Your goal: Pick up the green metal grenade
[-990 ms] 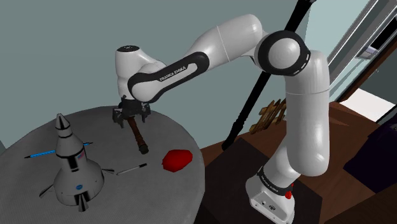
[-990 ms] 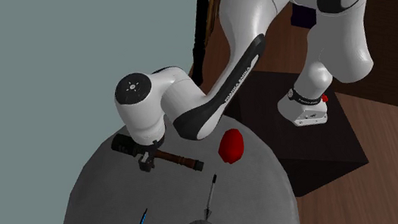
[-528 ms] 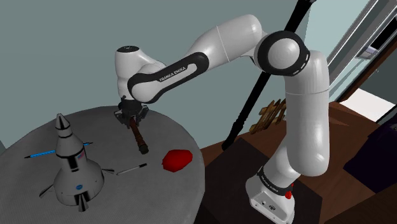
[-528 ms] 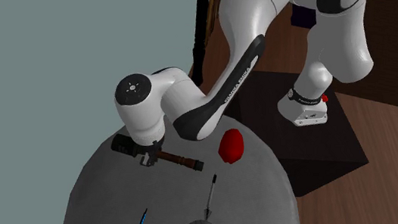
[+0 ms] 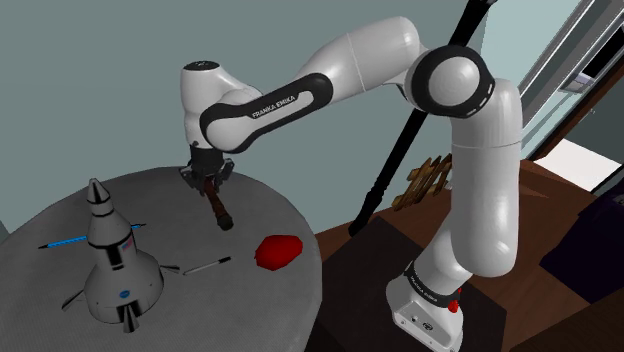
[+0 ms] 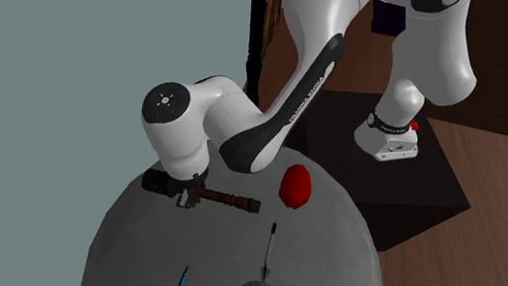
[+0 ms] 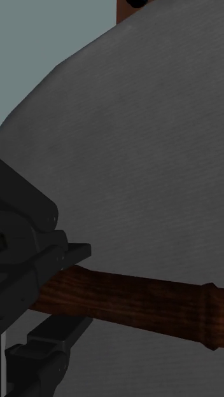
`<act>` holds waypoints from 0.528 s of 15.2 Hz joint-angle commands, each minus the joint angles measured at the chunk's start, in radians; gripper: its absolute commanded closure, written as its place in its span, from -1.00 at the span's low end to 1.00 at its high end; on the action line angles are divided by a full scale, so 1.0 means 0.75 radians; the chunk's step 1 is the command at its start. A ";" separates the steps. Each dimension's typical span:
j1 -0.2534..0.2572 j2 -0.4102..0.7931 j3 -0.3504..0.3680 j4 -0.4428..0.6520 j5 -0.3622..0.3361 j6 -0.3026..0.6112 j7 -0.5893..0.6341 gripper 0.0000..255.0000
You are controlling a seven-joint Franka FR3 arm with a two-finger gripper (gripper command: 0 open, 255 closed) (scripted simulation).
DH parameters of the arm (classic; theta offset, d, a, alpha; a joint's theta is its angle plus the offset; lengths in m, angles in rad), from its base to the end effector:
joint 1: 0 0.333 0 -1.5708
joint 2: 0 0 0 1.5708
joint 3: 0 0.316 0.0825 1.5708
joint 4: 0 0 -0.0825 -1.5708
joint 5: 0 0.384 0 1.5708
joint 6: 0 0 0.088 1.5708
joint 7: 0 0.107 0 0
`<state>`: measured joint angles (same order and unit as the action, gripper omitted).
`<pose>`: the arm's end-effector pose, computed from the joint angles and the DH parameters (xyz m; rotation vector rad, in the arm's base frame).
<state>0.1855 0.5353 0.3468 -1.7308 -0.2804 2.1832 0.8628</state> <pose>0.5851 0.3078 0.2837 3.0601 -0.3138 -0.0004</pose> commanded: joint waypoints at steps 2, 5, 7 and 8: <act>-0.004 -0.031 0.009 0.004 0.013 -0.033 -0.007 1.00; -0.008 -0.059 0.016 0.018 0.027 -0.074 -0.017 1.00; -0.011 -0.077 0.021 0.029 0.035 -0.101 -0.023 1.00; -0.012 -0.085 0.023 0.035 0.040 -0.115 -0.026 1.00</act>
<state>0.1782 0.4809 0.3621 -1.7041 -0.2543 2.1053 0.8454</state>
